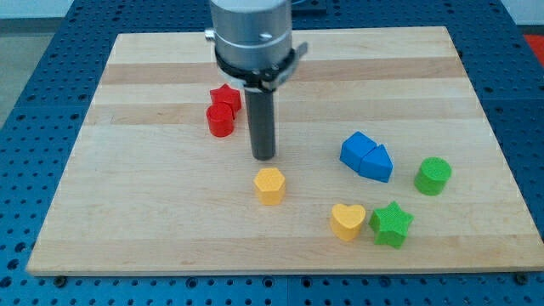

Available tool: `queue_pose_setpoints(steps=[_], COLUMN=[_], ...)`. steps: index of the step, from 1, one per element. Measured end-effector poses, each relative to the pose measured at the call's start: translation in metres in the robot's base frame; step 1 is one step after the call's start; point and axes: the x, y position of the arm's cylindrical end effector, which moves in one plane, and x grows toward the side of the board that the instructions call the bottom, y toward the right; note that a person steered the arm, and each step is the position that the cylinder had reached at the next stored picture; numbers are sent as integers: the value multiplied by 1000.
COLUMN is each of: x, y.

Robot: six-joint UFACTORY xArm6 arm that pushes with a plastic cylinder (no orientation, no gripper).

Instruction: Move yellow hexagon on left side

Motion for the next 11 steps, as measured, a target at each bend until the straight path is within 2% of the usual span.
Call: queue_pose_setpoints(steps=[2, 3, 4, 5, 6, 9, 10, 11], x=[38, 40, 42, 66, 77, 51, 61, 108], y=[12, 25, 62, 74, 46, -119, -134, -123])
